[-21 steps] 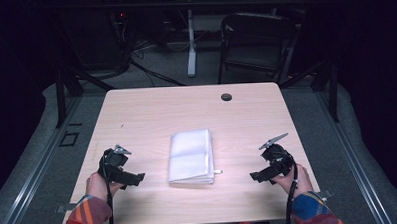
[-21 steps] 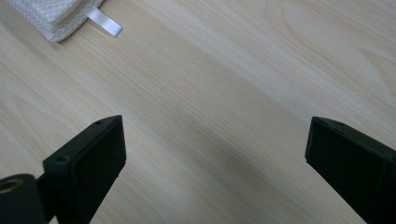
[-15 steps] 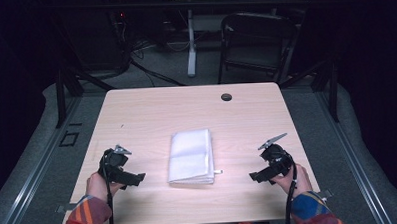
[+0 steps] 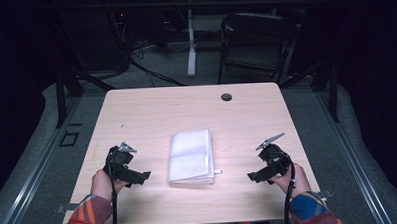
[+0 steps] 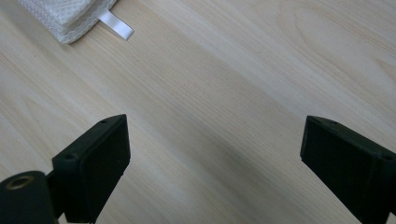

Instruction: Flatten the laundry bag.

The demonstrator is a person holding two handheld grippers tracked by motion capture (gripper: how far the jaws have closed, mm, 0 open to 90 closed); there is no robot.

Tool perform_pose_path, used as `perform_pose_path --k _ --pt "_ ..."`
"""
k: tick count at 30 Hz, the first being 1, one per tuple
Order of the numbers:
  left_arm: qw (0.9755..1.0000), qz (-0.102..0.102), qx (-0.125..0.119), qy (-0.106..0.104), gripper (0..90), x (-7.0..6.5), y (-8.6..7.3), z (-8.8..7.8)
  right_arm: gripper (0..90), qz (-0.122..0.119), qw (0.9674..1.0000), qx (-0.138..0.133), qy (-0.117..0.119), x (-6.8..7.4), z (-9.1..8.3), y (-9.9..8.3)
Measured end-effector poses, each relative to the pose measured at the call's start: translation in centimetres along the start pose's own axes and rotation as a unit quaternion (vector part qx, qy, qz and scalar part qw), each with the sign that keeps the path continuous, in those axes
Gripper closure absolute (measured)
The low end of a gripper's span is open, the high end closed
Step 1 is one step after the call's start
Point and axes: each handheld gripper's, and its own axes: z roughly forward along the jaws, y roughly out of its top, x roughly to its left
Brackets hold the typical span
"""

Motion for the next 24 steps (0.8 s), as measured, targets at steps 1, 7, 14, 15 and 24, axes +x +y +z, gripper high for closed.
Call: perform_pose_path --k 1,7,14,15,24 --pt "1.0000 0.002 -0.002 -0.003 0.1 -0.1 0.2 0.0 8.3 -0.006 0.9999 0.009 -0.001 0.0 -0.1 0.1" --pt "0.9998 0.013 -0.005 -0.014 0.1 -0.9 1.0 0.4 9.0 -0.005 0.9999 0.010 0.003 0.0 -0.1 0.3" --pt "0.9991 0.033 -0.004 -0.025 0.1 -2.0 2.2 1.1 9.5 -0.007 0.9999 0.012 0.002 -0.1 0.0 0.4" --pt "0.9990 0.036 -0.003 -0.027 0.1 -2.1 2.3 1.1 9.6 -0.008 0.9999 0.011 0.002 -0.1 0.0 0.4" --pt "0.9976 0.060 -0.009 -0.033 0.6 -3.5 3.8 2.1 10.9 -0.007 0.9999 0.008 0.010 0.1 0.1 0.5"
